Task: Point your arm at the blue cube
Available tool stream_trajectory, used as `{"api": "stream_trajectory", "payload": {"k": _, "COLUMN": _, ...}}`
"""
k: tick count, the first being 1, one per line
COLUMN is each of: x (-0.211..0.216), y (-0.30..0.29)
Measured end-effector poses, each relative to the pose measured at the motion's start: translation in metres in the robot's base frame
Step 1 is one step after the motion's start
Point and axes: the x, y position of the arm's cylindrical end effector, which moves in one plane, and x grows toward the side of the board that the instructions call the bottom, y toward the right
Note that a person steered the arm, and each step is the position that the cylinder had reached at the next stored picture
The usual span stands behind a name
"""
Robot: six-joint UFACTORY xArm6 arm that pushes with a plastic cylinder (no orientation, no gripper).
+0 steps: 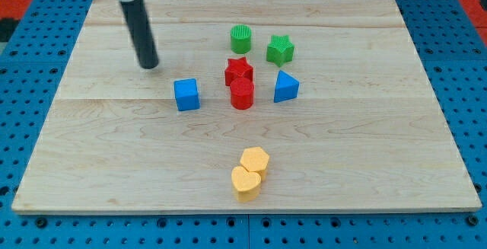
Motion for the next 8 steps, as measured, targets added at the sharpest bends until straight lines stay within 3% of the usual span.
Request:
{"api": "stream_trajectory", "payload": {"k": 2, "x": 0.058, "y": -0.03}}
{"api": "stream_trajectory", "payload": {"k": 4, "x": 0.108, "y": -0.013}}
{"api": "stream_trajectory", "payload": {"k": 8, "x": 0.113, "y": 0.103}}
